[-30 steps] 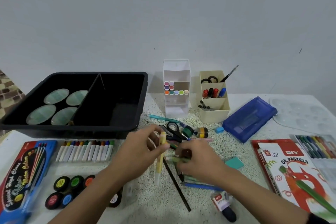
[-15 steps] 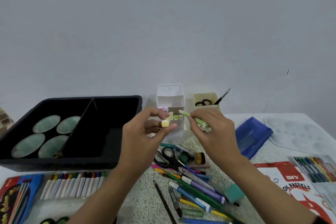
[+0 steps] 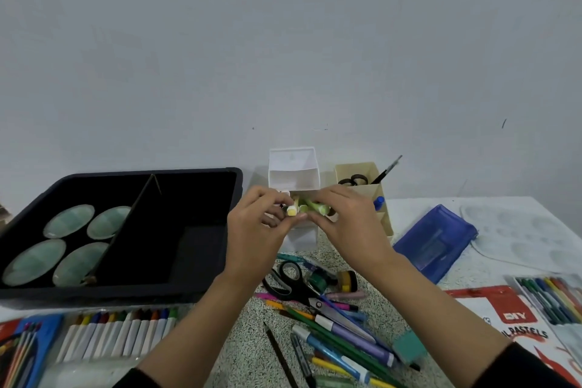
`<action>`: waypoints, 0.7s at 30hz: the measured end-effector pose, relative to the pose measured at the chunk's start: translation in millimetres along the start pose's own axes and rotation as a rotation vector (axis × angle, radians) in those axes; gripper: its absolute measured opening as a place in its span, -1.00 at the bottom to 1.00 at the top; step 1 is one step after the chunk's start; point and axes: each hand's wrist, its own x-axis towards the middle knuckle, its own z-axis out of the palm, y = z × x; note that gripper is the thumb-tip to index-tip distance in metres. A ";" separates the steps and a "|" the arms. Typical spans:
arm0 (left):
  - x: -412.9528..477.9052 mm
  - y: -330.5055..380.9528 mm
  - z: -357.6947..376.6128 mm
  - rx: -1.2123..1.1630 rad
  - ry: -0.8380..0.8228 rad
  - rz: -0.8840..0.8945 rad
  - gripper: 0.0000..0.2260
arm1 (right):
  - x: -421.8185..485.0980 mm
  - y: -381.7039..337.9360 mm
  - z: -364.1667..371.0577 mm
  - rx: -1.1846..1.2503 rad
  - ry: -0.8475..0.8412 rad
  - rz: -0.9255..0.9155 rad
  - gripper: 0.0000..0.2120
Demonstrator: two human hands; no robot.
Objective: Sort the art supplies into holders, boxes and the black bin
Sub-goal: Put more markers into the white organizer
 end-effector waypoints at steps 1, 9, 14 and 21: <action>0.3 -1.3 -0.5 -0.001 0.005 0.002 -0.78 | -0.1 0.6 0.9 -0.002 -0.014 -0.006 -0.80; 0.7 -4.7 0.4 0.041 0.016 0.127 -0.77 | 1.4 1.3 0.2 0.016 -0.029 -0.011 -0.78; 1.8 -8.9 -4.8 0.162 -0.063 0.281 -0.78 | 0.6 11.7 3.9 -0.059 0.040 -0.052 -0.83; 9.8 -22.2 -8.8 0.291 -0.159 0.368 -0.80 | 0.6 14.3 3.8 -0.048 -0.007 -0.093 -0.80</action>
